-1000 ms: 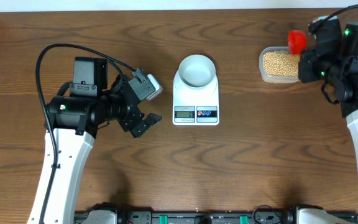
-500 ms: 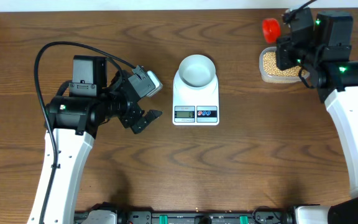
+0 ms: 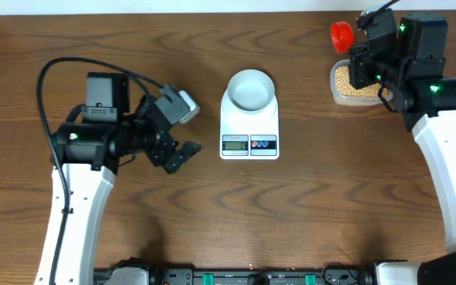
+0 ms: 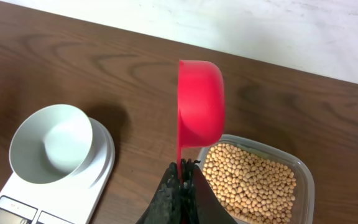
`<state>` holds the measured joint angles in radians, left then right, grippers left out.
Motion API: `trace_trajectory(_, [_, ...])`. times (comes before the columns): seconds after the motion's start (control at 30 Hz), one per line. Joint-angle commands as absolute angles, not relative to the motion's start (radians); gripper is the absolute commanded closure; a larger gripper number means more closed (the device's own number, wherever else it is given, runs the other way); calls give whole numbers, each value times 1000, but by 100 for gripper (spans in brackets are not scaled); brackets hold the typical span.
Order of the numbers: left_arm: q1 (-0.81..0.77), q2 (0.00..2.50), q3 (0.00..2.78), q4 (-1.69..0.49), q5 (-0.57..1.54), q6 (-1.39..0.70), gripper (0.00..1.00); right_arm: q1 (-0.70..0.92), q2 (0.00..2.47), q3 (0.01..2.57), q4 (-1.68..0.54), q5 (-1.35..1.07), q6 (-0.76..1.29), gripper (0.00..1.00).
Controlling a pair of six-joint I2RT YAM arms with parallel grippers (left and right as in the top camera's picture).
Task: Scoop item into bowl and weigh 50g on scale
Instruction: 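Lower the red scoop with the right gripper toward the bean tub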
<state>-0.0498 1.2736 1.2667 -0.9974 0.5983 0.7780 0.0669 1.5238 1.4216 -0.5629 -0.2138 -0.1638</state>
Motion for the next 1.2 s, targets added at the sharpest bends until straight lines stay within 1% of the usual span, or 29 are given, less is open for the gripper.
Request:
trace_trajectory(0.0, [-4,1279,1287,-1030,648,743,2,69,1508,1441,-574,-212,-151,99])
trace_trajectory(0.13, [6,1279,1287,-1048,672,759,2,67,1496,1442,-599,-212,-151,99])
trace_trajectory(0.23, [6,1279,1287,-1069,720,821,2,64,1489,1442,-603,-212,-151,99])
trace_trajectory(0.33, [6,1279,1287,-1121,698,910,2,64,1482,1442,-602,-212,-155,99])
trace_trajectory(0.6, [6,1279,1287,-1113,635,916,2,62,1460,1445,-641,-212,-167,99])
trace_trajectory(1.03, [6,1279,1287,-1084,636,916,2,39,1455,1445,-718,-207,-237,99])
trace_trajectory(1.17, [6,1279,1287,-1084,636,916,2,11,1455,1445,-756,-121,-302,99])
